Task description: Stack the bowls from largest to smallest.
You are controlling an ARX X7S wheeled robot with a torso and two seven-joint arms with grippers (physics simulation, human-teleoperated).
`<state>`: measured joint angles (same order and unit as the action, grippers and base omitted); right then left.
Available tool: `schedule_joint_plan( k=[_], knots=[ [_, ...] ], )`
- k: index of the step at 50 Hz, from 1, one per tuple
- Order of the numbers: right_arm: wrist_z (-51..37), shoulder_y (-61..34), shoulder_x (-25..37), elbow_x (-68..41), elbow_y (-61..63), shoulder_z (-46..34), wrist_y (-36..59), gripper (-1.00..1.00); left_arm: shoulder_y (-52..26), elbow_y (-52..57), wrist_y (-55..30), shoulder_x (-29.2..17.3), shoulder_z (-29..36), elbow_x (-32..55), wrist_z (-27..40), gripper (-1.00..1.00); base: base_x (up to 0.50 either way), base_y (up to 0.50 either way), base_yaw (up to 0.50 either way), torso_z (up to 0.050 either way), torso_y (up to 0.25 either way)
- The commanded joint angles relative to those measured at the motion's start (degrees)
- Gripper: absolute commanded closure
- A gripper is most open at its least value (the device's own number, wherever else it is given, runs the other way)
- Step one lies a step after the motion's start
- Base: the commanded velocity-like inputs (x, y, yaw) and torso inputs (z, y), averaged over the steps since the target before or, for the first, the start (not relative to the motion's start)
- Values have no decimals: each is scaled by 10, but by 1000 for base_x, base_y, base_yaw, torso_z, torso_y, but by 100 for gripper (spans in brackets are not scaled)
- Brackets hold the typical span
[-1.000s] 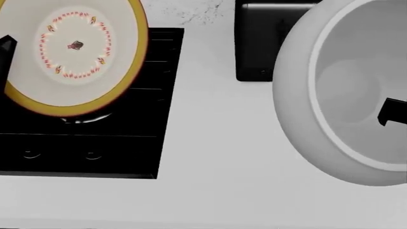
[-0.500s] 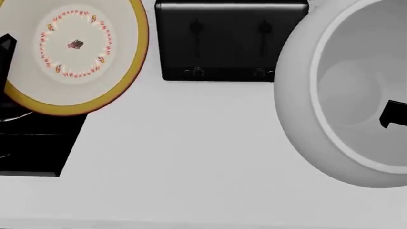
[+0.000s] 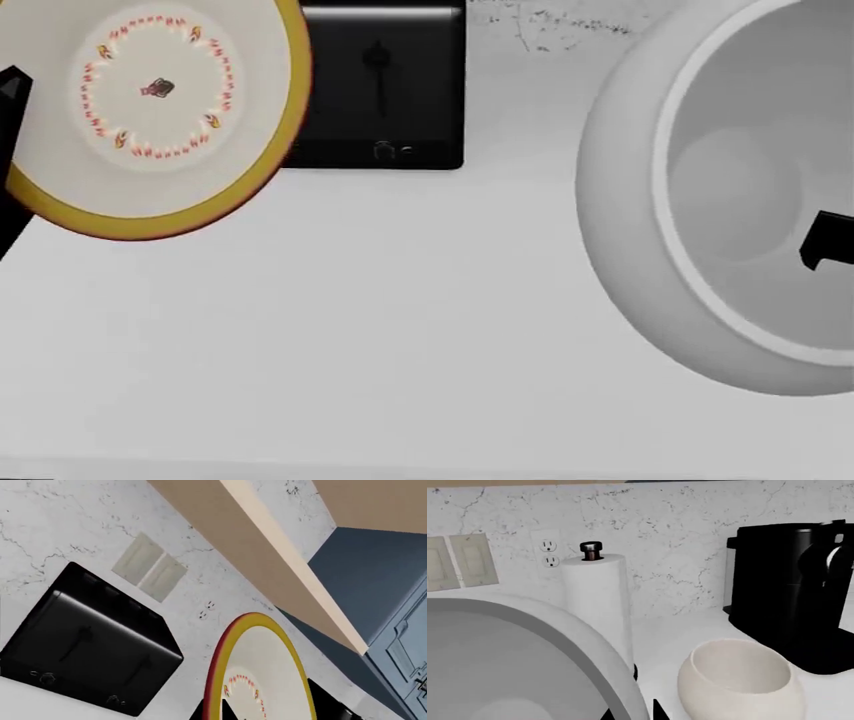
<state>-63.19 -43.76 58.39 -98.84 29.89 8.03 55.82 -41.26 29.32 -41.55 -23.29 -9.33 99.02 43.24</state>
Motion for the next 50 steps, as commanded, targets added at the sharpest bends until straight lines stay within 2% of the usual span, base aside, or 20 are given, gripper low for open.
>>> schedule_joint_plan(
  k=[1, 50],
  knots=[
    [2, 8, 4, 2, 5, 12, -2, 100, -2, 3, 7, -1, -2, 3, -2, 100, 0, -500, 0, 0, 0],
    [1, 0, 9, -4, 4, 3, -8, 100, -2, 8, 20, -10, 1, 9, 2, 100, -1, -500, 0, 0, 1]
  ],
)
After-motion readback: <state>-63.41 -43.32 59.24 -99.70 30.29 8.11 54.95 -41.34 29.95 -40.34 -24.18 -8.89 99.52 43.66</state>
